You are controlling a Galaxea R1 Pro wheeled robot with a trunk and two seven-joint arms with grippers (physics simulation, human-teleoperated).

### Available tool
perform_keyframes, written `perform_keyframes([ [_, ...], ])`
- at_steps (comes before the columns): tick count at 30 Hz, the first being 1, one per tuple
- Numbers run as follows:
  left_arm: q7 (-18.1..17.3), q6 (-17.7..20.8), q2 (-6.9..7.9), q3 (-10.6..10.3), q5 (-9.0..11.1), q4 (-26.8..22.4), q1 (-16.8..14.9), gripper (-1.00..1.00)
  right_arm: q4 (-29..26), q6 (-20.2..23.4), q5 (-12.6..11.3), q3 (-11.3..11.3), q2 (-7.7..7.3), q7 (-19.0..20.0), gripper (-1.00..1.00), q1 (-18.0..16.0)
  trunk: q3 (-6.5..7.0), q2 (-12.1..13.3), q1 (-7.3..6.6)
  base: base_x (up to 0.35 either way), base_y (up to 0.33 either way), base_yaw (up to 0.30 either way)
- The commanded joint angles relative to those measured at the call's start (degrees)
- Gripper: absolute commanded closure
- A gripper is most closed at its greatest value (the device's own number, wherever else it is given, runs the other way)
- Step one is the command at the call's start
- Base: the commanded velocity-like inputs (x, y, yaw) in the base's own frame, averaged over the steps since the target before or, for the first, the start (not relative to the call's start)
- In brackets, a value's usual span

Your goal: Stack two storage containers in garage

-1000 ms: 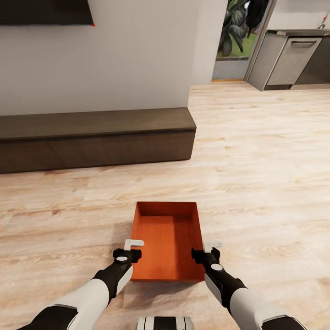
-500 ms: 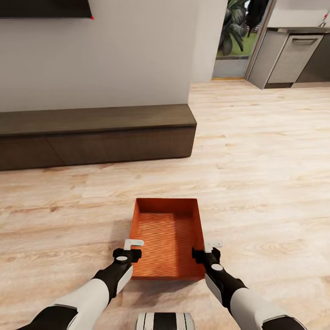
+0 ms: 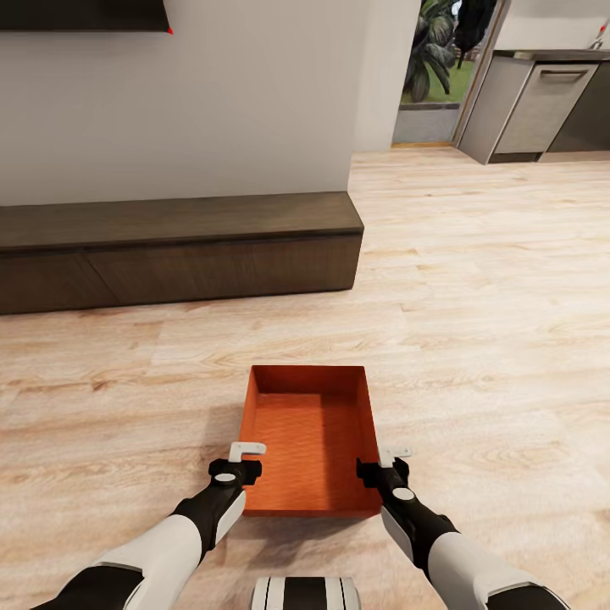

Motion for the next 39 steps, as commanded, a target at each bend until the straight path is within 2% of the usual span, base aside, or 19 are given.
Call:
perform_keyframes([
  [1,0.4,0.2,0.01,-0.4,-0.2,0.0,0.0,-1.00,0.1,-0.2,-0.2,0.4,-0.01,-0.3,-1.00,0.0,-0.03,0.0,-0.01,0.000,0.000,0.000],
  [35,0.4,0.1,0.03,0.2,0.3,-0.2,0.0,-1.00,1.1,-0.3,-0.9,0.3,0.20,-0.2,-1.00,0.0,-0.03,0.0,-0.01,0.046,0.000,0.000],
  [39,0.4,-1.2,0.16,0.2,0.3,-0.2,0.0,-1.00,1.2,-0.3,-0.9,0.3,0.26,-0.2,-1.00,0.0,-0.03,0.0,-0.01,0.000,0.000,0.000],
])
